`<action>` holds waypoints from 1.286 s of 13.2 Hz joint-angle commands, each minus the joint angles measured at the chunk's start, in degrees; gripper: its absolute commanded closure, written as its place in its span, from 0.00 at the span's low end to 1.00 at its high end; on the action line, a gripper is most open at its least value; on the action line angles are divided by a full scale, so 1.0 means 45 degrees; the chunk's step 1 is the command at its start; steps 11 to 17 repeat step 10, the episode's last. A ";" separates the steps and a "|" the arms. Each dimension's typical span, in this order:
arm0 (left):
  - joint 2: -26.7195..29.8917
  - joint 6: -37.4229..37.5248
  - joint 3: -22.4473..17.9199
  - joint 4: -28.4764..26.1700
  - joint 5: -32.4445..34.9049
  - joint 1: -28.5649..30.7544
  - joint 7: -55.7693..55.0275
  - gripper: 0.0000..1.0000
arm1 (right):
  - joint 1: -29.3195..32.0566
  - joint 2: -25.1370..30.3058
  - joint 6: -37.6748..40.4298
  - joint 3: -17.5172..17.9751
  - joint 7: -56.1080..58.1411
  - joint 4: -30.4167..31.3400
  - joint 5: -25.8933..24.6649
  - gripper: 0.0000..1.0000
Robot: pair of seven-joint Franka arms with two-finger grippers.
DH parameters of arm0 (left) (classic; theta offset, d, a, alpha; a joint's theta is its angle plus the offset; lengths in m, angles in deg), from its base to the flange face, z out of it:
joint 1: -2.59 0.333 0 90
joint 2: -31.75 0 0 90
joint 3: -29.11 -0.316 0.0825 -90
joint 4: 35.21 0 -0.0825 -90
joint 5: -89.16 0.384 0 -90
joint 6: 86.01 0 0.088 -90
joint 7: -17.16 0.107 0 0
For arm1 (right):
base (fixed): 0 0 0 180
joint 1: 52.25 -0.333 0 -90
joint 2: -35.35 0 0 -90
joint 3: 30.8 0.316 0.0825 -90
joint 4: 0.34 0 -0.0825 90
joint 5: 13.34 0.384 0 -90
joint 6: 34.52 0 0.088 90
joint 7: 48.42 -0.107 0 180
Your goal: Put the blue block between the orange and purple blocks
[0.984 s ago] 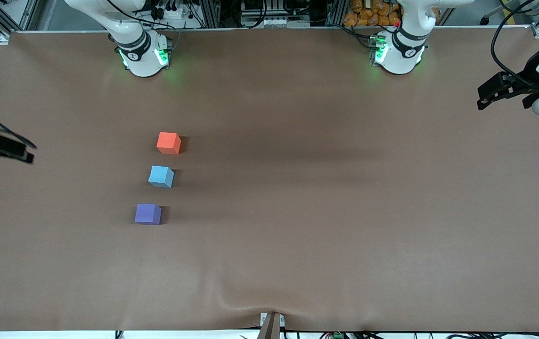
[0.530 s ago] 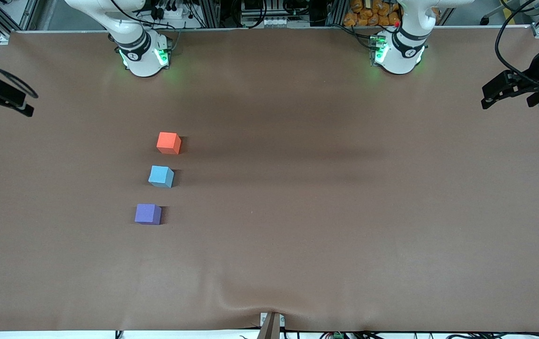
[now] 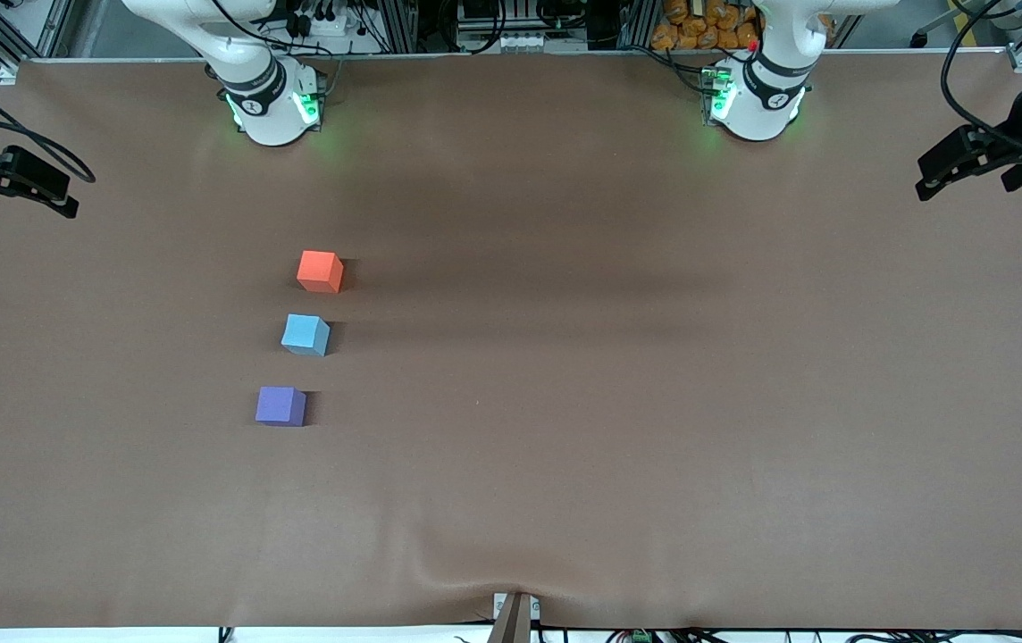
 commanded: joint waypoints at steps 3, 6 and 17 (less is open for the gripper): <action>0.0220 0.0348 0.0100 0.0066 -0.0153 0.0100 -0.0062 0.00 | 0.0052 0.0285 -0.0144 0.0037 -0.0097 0.0252 -0.0264 0.00; 0.0082 0.0348 0.0080 0.0223 -0.0075 0.0100 -0.0121 0.00 | 0.0539 0.0285 -0.0144 0.0115 -0.0039 0.0252 0.0359 0.00; 0.0063 0.0368 0.0100 0.0282 -0.0035 -0.0017 -0.0062 0.00 | 0.0462 0.0344 -0.0066 0.0154 0.0020 0.0330 0.0341 0.00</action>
